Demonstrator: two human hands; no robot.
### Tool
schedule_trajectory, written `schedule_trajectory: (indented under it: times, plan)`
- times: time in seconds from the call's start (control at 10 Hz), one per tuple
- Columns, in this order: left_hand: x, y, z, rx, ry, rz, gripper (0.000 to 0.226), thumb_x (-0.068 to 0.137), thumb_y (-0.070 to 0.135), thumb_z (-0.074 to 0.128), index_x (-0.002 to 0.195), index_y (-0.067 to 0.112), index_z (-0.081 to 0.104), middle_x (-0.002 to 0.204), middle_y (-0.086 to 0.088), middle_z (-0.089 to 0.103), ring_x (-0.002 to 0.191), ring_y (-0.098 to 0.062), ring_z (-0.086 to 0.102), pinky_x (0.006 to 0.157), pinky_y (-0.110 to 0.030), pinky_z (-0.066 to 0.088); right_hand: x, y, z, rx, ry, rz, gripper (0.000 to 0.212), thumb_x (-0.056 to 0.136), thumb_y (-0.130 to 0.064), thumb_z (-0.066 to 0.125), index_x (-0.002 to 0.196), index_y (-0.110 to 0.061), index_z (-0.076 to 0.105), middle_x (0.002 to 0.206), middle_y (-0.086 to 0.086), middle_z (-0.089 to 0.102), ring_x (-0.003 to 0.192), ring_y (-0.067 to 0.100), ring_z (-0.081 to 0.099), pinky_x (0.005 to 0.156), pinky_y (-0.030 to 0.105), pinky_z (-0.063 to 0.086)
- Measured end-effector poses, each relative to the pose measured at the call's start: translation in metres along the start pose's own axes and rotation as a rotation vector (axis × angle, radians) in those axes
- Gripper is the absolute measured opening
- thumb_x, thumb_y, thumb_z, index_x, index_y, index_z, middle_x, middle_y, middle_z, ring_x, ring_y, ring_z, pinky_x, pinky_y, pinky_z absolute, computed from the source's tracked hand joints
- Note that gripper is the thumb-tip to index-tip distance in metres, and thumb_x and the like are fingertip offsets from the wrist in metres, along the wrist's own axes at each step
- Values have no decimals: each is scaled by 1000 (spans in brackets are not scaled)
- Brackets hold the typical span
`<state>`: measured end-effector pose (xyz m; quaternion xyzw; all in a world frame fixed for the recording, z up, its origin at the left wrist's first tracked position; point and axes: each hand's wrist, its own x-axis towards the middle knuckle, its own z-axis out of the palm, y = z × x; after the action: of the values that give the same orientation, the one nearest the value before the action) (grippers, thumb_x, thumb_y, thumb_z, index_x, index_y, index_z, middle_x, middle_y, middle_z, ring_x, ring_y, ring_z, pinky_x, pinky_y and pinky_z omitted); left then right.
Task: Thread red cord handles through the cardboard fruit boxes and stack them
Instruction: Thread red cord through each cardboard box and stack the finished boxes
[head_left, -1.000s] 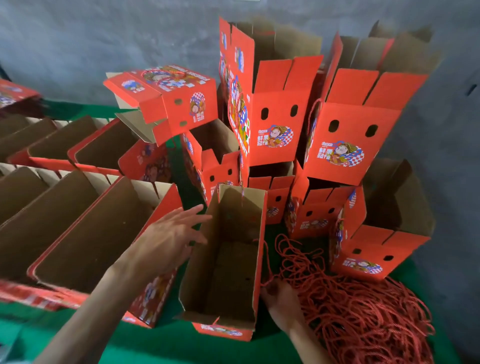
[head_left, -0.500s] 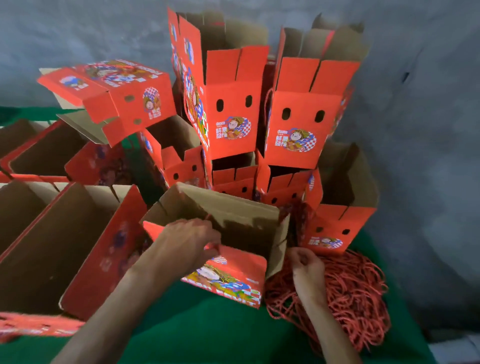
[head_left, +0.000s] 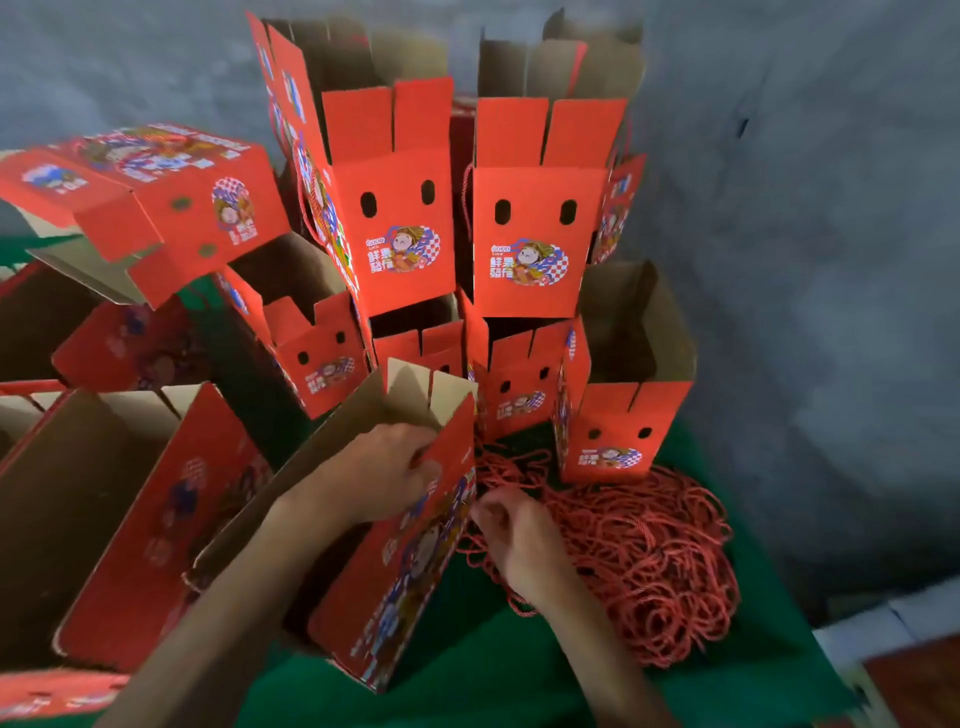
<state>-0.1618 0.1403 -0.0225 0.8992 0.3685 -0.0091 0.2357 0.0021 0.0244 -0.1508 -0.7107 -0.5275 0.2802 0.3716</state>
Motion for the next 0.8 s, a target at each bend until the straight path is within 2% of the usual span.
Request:
schedule_trajectory:
  times: [0.1, 0.2, 0.3, 0.4, 0.5, 0.6, 0.7, 0.8]
  plan:
    - [-5, -1, 3, -108, -59, -6, 19, 102, 32, 52, 110, 25, 67, 108, 10, 71, 94, -6, 69, 87, -36, 58, 10, -6, 13, -153, -50, -55, 26, 108, -35, 50, 84, -26, 54, 74, -14, 45, 63, 2, 43, 62, 28, 40]
    - [-8, -3, 3, -187, -114, -15, 20, 104, 34, 49, 113, 28, 66, 111, 10, 72, 96, -5, 71, 88, -36, 60, 18, -8, 18, -269, -39, -26, 33, 108, -36, 45, 75, -34, 46, 75, -12, 46, 63, 3, 45, 54, 22, 32]
    - [-8, -5, 5, -265, -162, -21, 19, 104, 33, 48, 109, 29, 66, 106, 12, 73, 95, -5, 72, 88, -36, 61, 20, -10, 18, -322, -65, -50, 32, 108, -37, 43, 77, -35, 42, 78, -15, 43, 64, 3, 43, 55, 20, 25]
    - [-7, -10, 5, -323, -175, -19, 20, 104, 32, 48, 105, 28, 68, 104, 11, 74, 94, -6, 73, 87, -36, 61, 24, -10, 15, -372, -64, -91, 20, 108, -36, 43, 90, -30, 49, 88, -10, 49, 74, 8, 47, 65, 26, 34]
    - [-10, -11, 3, -374, -190, -21, 22, 103, 30, 49, 95, 35, 70, 98, 15, 75, 91, -5, 73, 80, -29, 61, 28, -8, 16, -392, -115, -145, 18, 106, -36, 46, 94, -27, 56, 92, -7, 56, 80, 15, 56, 68, 33, 43]
    - [-12, -14, 6, -425, -193, -50, 30, 100, 45, 49, 96, 28, 73, 96, 8, 76, 85, -11, 75, 80, -38, 63, 33, -6, 21, -348, -117, -174, 16, 104, -37, 50, 100, -28, 63, 97, -9, 64, 87, 15, 63, 74, 34, 51]
    - [-12, -15, 9, -628, -236, -163, 64, 101, 66, 28, 115, 23, 73, 105, 1, 76, 78, -27, 75, 64, -37, 62, 38, -4, 26, -250, -78, -131, 27, 99, -46, 49, 99, -31, 71, 99, -13, 72, 87, 9, 67, 75, 30, 55]
    - [-9, -20, 12, -531, -178, -222, 45, 111, 36, 32, 120, 16, 70, 111, -10, 74, 99, -31, 72, 88, -45, 59, 41, 2, 33, -100, -66, -73, 23, 99, -43, 60, 97, -26, 75, 94, -12, 73, 80, 7, 66, 75, 36, 56]
